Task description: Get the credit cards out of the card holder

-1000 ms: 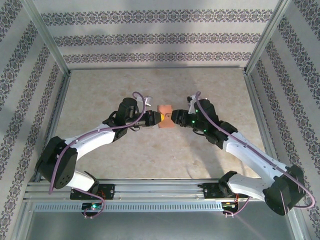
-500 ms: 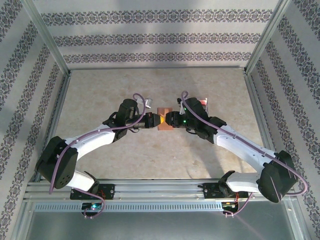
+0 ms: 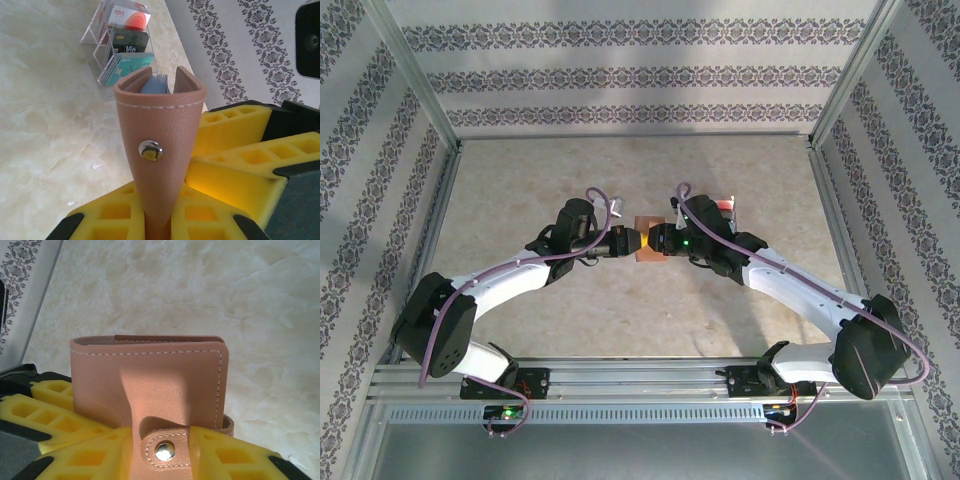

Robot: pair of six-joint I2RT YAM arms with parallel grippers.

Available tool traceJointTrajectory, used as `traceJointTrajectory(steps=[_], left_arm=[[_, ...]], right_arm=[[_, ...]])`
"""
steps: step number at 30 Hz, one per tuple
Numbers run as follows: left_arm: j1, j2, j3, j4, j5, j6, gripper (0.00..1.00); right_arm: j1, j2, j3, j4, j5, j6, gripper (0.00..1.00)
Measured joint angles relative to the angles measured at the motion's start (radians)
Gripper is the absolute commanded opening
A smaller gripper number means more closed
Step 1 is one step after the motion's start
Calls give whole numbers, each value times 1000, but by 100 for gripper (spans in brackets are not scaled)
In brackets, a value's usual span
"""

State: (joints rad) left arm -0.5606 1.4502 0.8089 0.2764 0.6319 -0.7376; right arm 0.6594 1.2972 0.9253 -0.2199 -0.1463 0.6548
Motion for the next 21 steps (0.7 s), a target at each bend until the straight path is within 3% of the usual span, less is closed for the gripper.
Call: traceJointTrajectory(steps=[14,21], left_arm=[[5,0,-14,16,-5,-19,3],[6,0,-16,16,-6,-19,2]], right_arm=[[5,35,13,-1,1,-12,37],[18,55,38,-35,35,-35,32]])
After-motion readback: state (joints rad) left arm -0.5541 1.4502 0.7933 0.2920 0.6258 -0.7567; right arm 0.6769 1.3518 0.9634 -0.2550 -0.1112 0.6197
